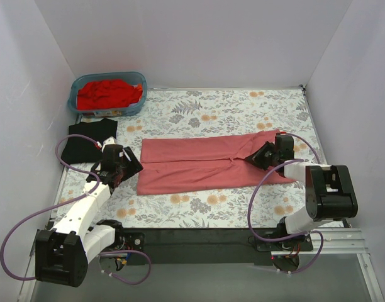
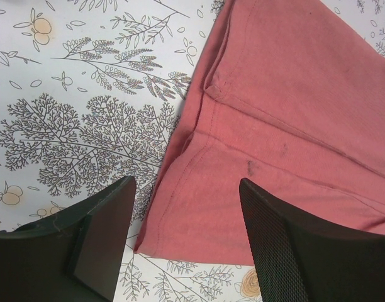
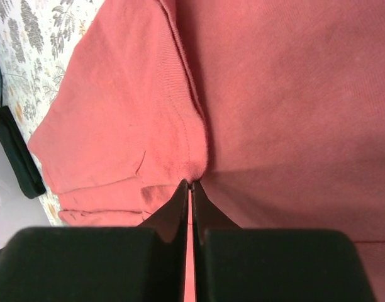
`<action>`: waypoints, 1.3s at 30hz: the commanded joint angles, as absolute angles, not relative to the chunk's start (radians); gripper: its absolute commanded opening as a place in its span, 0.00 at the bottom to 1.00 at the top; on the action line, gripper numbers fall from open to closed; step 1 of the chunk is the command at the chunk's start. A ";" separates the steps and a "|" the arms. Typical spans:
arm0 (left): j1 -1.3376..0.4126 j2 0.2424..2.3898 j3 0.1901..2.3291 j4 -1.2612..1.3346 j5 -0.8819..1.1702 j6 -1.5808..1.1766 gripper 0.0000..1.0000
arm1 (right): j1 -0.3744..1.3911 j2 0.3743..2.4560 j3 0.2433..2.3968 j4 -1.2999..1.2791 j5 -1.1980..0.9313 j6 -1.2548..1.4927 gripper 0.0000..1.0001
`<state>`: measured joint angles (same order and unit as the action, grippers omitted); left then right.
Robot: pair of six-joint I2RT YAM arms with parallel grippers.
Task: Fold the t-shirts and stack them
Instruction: Fold the tshirt
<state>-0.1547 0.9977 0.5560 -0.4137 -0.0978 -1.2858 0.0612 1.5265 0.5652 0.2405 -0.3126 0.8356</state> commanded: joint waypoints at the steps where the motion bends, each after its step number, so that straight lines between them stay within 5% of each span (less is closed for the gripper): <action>1: -0.161 0.980 0.563 -0.397 -0.123 -1.272 0.65 | 0.068 1.479 0.580 0.259 -0.308 0.844 0.01; 23: -0.164 0.977 0.560 -0.393 -0.118 -1.270 0.65 | 0.255 1.350 0.497 0.179 -0.071 0.991 0.02; 30: -0.164 0.988 0.561 -0.393 -0.114 -1.267 0.65 | 0.241 1.316 0.567 0.134 -0.055 0.881 0.37; 33: -0.167 0.991 0.560 -0.391 -0.112 -1.262 0.65 | 0.174 1.293 0.615 0.097 -0.083 0.743 0.44; 39: -0.170 1.005 0.560 -0.384 -0.098 -1.255 0.65 | -0.083 1.336 0.707 0.087 -0.285 0.517 0.39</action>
<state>-0.1627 1.0031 0.5560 -0.4084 -0.0963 -1.2747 0.0090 1.3235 0.6506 0.0917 -0.1761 0.6842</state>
